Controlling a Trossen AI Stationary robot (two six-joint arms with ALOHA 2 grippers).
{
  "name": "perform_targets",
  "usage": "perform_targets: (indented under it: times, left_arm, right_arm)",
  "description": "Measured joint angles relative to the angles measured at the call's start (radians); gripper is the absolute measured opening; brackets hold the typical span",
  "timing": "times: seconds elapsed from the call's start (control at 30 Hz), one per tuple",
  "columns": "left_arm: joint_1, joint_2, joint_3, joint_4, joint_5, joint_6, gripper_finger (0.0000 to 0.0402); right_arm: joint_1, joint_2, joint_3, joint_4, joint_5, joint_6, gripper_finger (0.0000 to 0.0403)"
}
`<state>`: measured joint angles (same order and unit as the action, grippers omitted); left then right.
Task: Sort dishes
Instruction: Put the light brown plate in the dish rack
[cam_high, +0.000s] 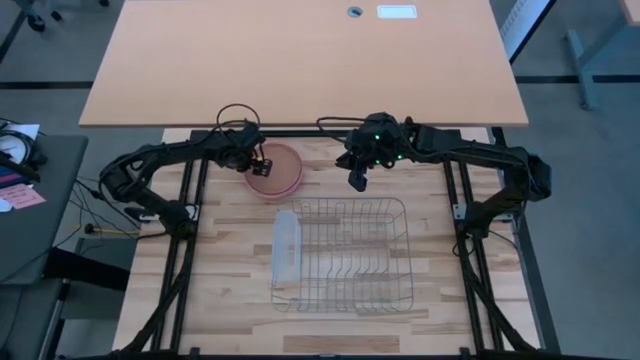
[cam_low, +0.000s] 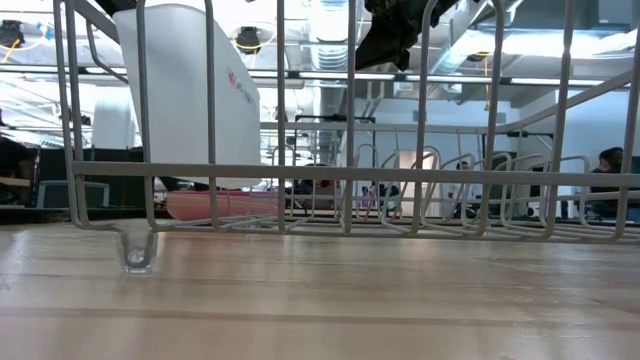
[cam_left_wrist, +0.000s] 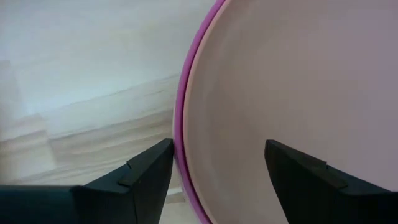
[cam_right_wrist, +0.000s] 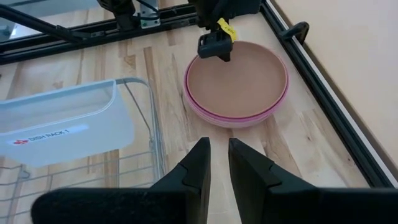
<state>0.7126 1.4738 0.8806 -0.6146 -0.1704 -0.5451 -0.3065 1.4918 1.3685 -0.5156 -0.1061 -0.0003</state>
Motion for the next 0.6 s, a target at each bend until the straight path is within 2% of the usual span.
perform_targets:
  times: [0.43, 0.6]
  left_arm:
    - [-0.059, 0.0, 0.0, 0.118, 0.008, -0.013, 0.0246]
    - [-0.085, 0.0, 0.0, 0.095, -0.039, -0.001, 0.0246]
  right_arm:
    - [0.0, 0.0, 0.0, -0.001, 0.0, 0.033, 0.0064]
    - [0.01, 0.0, 0.0, -0.03, 0.001, 0.081, 0.0064]
